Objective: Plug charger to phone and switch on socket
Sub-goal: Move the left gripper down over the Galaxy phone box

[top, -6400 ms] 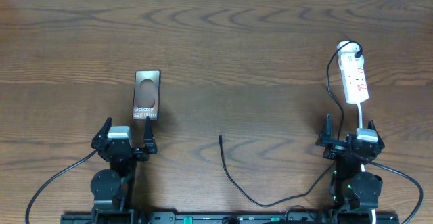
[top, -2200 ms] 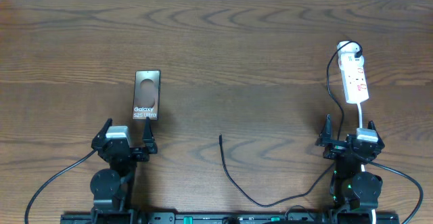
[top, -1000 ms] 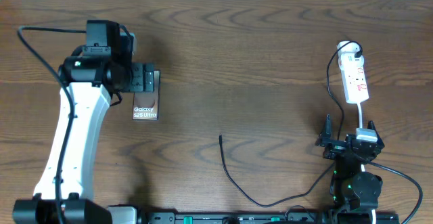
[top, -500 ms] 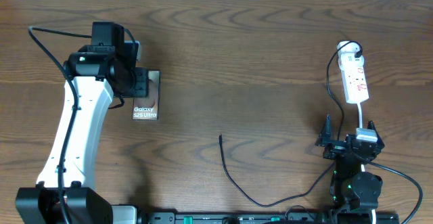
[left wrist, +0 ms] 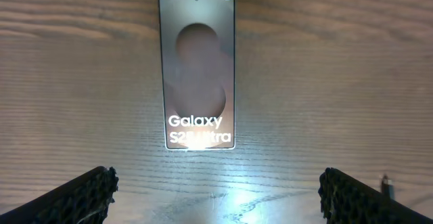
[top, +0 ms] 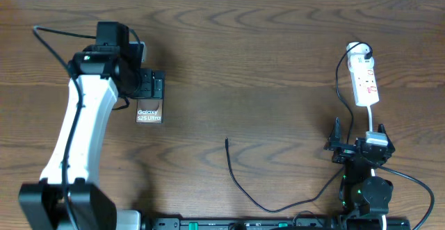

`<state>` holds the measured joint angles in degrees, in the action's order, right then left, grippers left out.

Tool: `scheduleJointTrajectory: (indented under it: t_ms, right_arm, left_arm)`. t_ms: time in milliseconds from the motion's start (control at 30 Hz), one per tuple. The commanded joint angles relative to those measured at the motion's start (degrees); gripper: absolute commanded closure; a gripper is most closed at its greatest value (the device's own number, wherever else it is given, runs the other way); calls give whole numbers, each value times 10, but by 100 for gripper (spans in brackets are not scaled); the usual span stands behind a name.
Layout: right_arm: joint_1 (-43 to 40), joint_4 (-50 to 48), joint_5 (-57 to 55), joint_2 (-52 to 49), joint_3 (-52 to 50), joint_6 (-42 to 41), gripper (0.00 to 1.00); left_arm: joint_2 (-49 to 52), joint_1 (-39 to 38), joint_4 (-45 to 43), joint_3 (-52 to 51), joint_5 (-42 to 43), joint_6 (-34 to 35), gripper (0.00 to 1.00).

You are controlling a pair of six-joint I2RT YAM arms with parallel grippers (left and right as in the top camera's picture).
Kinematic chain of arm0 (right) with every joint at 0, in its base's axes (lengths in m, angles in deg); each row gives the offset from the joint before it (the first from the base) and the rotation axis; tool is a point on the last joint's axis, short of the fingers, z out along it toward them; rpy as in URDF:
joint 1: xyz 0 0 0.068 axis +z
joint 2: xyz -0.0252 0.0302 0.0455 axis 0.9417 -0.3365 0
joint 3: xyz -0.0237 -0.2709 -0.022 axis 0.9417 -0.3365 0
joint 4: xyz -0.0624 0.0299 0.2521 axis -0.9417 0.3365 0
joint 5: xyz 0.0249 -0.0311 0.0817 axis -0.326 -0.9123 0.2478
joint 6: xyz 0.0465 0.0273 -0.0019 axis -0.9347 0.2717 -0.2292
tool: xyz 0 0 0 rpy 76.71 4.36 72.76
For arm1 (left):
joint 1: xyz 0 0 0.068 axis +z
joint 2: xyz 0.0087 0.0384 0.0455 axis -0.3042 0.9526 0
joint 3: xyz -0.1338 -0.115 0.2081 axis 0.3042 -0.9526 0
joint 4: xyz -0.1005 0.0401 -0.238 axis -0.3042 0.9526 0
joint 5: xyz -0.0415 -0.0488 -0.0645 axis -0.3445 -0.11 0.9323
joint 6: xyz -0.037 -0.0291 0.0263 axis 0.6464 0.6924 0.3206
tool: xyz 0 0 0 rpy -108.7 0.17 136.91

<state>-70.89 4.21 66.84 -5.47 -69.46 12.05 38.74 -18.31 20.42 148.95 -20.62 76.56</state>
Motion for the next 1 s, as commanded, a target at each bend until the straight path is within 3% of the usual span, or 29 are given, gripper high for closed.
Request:
scheduleJointTrajectory:
  t_ms: [0, 300, 967]
  right_arm:
    - [4, 3, 0, 3, -1, 5, 1]
    - [4, 3, 0, 3, -1, 5, 1]
    - [4, 3, 0, 3, -1, 5, 1]
  left_arm:
    - [50, -1, 0, 11, -2, -10, 2]
    - [132, -1, -24, 11, -22, 0, 2]
    - [186, -1, -55, 11, -38, 12, 2]
